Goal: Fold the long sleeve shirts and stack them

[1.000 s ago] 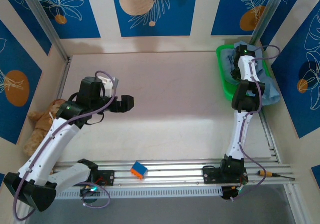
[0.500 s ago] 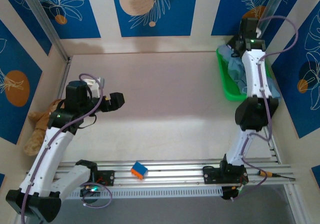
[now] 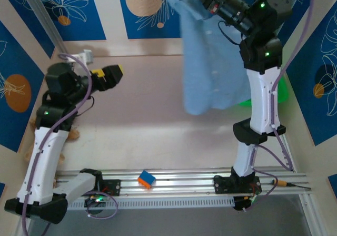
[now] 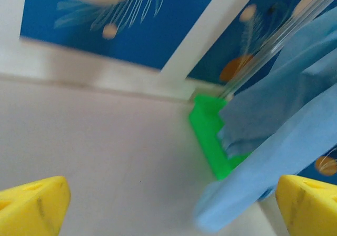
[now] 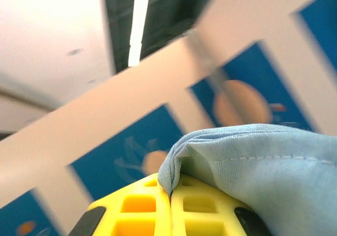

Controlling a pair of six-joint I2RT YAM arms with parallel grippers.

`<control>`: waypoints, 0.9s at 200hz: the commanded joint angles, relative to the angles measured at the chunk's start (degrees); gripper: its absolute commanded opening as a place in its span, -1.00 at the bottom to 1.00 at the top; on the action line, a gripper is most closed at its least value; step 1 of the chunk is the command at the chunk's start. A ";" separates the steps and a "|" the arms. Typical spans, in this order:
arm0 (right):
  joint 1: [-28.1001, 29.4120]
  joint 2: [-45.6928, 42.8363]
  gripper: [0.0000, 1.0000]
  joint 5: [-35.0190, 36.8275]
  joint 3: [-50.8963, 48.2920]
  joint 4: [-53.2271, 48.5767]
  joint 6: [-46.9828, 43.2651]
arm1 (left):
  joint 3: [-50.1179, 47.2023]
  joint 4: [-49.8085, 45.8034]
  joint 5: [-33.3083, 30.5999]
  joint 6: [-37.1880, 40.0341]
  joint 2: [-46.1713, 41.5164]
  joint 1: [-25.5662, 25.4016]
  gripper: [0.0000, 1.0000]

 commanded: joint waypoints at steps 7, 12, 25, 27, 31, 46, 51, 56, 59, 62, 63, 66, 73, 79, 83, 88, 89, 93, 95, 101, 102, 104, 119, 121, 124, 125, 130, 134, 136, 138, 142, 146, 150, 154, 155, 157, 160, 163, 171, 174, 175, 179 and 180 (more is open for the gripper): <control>2.75 -0.99 -1.00 -3.98 -4.14 12.50 8.96 | 6.28 2.06 2.69 -2.38 0.55 1.42 1.00; 3.19 -1.00 -1.00 -3.89 -4.18 11.81 8.64 | 6.71 1.59 2.55 -2.10 0.34 1.59 1.00; 4.03 -0.61 -1.00 -4.24 -4.18 10.09 8.02 | 7.56 -1.86 -0.82 0.22 -0.80 2.13 1.00; 4.17 -0.50 -1.00 -4.48 -4.24 9.74 7.87 | 7.66 -2.59 -1.57 0.66 -1.08 2.29 1.00; 4.32 -0.33 -1.00 -4.69 -4.17 8.78 7.38 | 7.90 -4.00 -3.00 1.45 -1.53 2.64 1.00; 4.46 -0.21 -1.00 -5.94 -5.03 2.79 4.53 | 8.00 -8.84 -7.56 4.44 -3.41 4.20 1.00; 4.28 -0.35 -1.00 -7.00 -6.33 1.01 3.47 | 7.77 -10.11 -8.93 5.17 -4.03 4.60 1.00; 3.95 -0.69 -1.00 -8.48 -8.23 -0.90 2.41 | 7.47 -11.56 -10.21 5.80 -4.64 4.87 1.00; 3.72 -0.99 -1.00 -9.38 -9.38 -2.11 1.57 | 7.11 -12.28 -11.00 6.04 -5.04 4.98 1.00; 3.46 -1.38 -1.00 -10.07 -10.83 -3.34 0.92 | 6.61 -12.96 -11.74 6.25 -5.37 5.13 0.99; 3.37 -1.54 -1.00 -10.27 -11.72 -3.73 0.69 | 6.45 -13.18 -11.98 6.27 -5.55 5.16 0.99; 3.11 -2.03 -1.00 -10.77 -14.01 -4.75 0.20 | 6.01 -13.83 -12.64 6.37 -5.92 5.25 0.99; 2.75 -4.00 -1.00 -12.11 -20.11 -6.35 -2.09 | 4.64 -15.33 -14.06 6.51 -6.88 5.36 1.00; 2.49 -6.10 -1.00 -13.04 -25.66 -7.03 -4.59 | 3.21 -16.41 -14.94 6.78 -7.80 5.45 1.00; 2.32 -7.70 -1.00 -13.12 -30.90 -7.63 -6.09 | 2.16 -17.18 -15.63 7.06 -8.49 5.45 1.00; 2.12 -9.59 -1.00 -12.13 -36.52 -9.27 -8.05 | 0.78 -18.14 -16.72 7.32 -9.45 5.51 1.00; 2.04 -10.17 -1.00 -11.87 -37.70 -9.59 -8.45 | 0.46 -18.32 -16.98 7.33 -9.61 5.44 1.00; 1.81 -11.68 -1.00 -10.96 -41.96 -11.12 -10.24 | -0.76 -19.11 -17.84 7.43 -10.37 5.46 1.00; 1.68 -12.70 -1.00 -10.51 -44.14 -11.95 -11.29 | -1.45 -19.47 -18.26 7.43 -10.86 5.45 1.00; 1.44 -15.22 -1.00 -8.84 -50.40 -14.78 -14.69 | -3.68 -20.28 -18.99 7.51 -12.16 5.45 1.00; 1.39 -15.66 -1.00 -8.38 -51.50 -15.21 -15.29 | -4.10 -20.32 -19.04 7.47 -12.37 5.49 1.00; 1.31 -16.48 -1.00 -7.34 -53.75 -15.99 -16.13 | -4.90 -20.58 -19.14 7.44 -12.72 5.46 1.00; 0.51 -22.30 -1.00 -0.16 -71.48 -18.76 -20.89 | -11.32 -21.59 -18.71 5.08 -15.65 5.46 1.00; 0.36 -23.04 -1.00 1.16 -73.60 -19.38 -21.38 | -12.31 -21.58 -18.24 4.67 -15.87 5.50 1.00; 0.08 -23.99 -1.00 2.38 -76.73 -19.96 -21.87 | -13.80 -21.50 -17.64 4.03 -16.47 5.46 1.00; 0.00 -24.22 -1.00 2.94 -77.76 -20.08 -22.00 | -14.30 -21.41 -17.44 3.84 -16.63 5.45 1.00; -0.60 -25.74 -1.00 4.87 -82.93 -20.36 -22.62 | -16.91 -20.81 -16.28 2.80 -17.43 5.51 1.00; -1.03 -26.97 -1.00 5.81 -86.54 -19.88 -23.00 | -18.90 -20.39 -15.57 1.92 -17.93 5.49 1.00; -1.21 -27.55 -1.00 6.32 -88.88 -19.53 -23.16 | -19.92 -20.14 -15.33 1.51 -18.18 5.46 1.00; -1.38 -28.09 -1.00 6.79 -90.89 -19.18 -23.24 | -20.85 -19.97 -15.13 1.12 -18.37 5.41 1.00; -1.61 -29.14 -1.00 7.76 -94.36 -18.55 -23.65 | -22.60 -19.52 -14.71 0.36 -18.74 5.43 1.00; -2.10 -29.95 -1.00 8.39 -97.38 -18.22 -23.94 | -24.36 -19.05 -14.42 -0.22 -18.94 5.47 1.00; -2.54 -30.44 -1.00 9.20 -99.99 -18.23 -24.22 | -25.87 -18.48 -14.19 -0.65 -19.13 5.45 1.00; -2.94 -30.92 -1.00 9.96 -102.09 -18.64 -24.76 | -27.22 -18.00 -14.21 -0.98 -19.10 5.50 1.00; -3.00 -30.99 -1.00 10.20 -102.57 -18.81 -24.89 | -27.52 -17.86 -14.23 -1.08 -19.09 5.52 1.00; -3.11 -31.10 -1.00 10.58 -103.48 -19.15 -25.24 | -28.07 -17.60 -14.33 -1.20 -19.04 5.47 1.00; -3.28 -31.23 -1.00 11.71 -104.74 -19.79 -25.65 | -28.94 -17.13 -14.58 -1.34 -18.95 5.45 1.00; -3.38 -31.32 -1.00 12.99 -105.93 -20.56 -25.93 | -29.75 -16.82 -14.86 -1.33 -18.80 5.46 1.00; -3.67 -31.44 -0.99 16.20 -108.61 -22.38 -26.35 | -31.41 -15.72 -15.81 -1.37 -18.07 5.45 1.00; -3.86 -31.44 -0.96 17.22 -109.60 -22.98 -26.38 | -31.88 -15.40 -16.19 -1.32 -17.73 5.46 1.00; -3.94 -31.47 -0.95 17.57 -109.93 -23.17 -26.36 | -32.00 -15.28 -16.27 -1.25 -17.53 5.46 1.00; -4.18 -31.41 -0.87 18.81 -111.04 -23.89 -26.41 | -32.47 -14.90 -16.66 -1.03 -16.91 5.50 1.00; -4.18 -31.41 -0.87 18.81 -111.04 -23.89 -26.41 | -32.60 -14.81 -16.73 -1.02 -16.77 5.47 1.00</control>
